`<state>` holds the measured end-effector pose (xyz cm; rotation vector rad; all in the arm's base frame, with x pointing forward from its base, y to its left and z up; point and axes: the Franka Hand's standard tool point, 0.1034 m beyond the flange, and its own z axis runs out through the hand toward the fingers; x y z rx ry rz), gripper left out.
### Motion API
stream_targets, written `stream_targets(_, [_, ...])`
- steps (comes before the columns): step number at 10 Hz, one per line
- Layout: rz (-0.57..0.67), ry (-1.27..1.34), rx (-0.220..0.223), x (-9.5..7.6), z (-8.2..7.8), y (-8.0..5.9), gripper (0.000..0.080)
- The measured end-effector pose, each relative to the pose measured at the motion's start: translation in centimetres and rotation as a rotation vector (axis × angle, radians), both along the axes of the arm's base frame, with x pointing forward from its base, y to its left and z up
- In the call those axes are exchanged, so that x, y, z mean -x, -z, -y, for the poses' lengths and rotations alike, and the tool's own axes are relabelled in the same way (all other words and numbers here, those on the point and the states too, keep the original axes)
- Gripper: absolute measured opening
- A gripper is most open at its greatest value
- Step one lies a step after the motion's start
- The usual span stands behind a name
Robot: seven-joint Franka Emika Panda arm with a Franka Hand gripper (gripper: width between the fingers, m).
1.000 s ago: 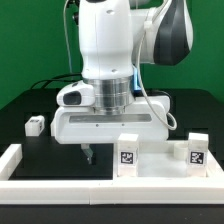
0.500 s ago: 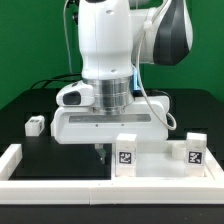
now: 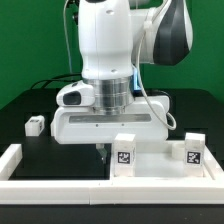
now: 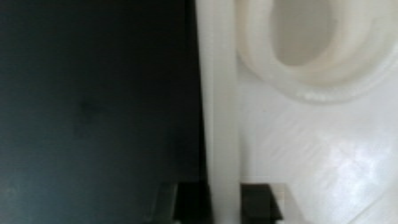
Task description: Assemble square table
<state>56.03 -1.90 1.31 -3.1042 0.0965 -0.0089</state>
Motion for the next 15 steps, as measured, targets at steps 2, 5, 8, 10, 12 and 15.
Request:
stream_targets(2, [0.0, 0.0, 0.0, 0.0, 0.0, 0.0, 0.006])
stream_targets(5, [-0.004, -0.105, -0.001, 1.0, 1.1, -0.1, 0.006])
stream_targets(8, [0.029, -0.402, 0.038, 1.4, 3.1, 0.0, 0.006])
stream_targets(10, [0.027, -0.501, 0.046, 1.4, 3.2, 0.0, 0.006])
stream_targets(12, [0.024, -0.606, 0.055, 1.4, 3.4, -0.1, 0.006])
stream_targets(15, [0.062, -0.912, 0.121, -0.5, 2.0, -0.6, 0.0061])
